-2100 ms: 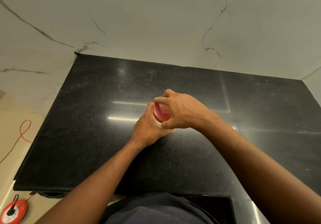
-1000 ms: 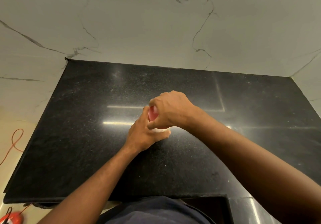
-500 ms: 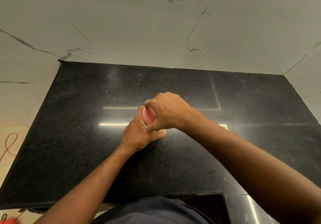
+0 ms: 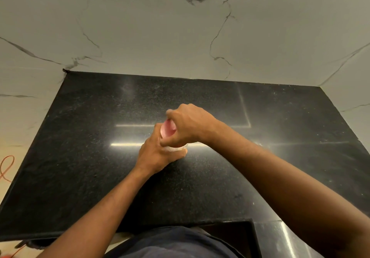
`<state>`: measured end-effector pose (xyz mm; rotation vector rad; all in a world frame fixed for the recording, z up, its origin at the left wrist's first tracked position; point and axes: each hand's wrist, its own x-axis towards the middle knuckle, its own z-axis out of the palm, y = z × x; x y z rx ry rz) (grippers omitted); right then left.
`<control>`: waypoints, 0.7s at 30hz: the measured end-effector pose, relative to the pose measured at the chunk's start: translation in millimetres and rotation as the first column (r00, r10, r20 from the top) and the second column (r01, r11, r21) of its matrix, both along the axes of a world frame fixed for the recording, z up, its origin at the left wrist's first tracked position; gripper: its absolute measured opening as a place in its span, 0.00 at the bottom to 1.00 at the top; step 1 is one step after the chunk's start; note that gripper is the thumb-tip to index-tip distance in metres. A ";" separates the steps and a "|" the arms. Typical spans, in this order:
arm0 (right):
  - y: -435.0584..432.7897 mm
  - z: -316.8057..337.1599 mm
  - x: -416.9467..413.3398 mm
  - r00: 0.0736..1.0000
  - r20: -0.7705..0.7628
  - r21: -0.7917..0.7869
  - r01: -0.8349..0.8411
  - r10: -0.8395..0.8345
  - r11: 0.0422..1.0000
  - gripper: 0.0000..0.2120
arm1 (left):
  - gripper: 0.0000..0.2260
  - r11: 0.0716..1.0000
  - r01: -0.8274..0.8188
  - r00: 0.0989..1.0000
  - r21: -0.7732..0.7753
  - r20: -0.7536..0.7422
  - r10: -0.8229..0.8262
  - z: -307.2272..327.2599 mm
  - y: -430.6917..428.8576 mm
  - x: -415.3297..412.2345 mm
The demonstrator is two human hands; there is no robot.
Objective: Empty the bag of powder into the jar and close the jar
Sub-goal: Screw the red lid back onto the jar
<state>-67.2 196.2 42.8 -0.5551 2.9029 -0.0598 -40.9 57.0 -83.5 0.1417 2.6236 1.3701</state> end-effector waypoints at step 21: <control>-1.8 16.3 -7.1 0.966 0.209 0.079 -0.171 0.152 0.982 0.35 | 0.45 1.000 0.001 1.000 -0.023 -0.004 -0.001 0.1 -0.4 1.8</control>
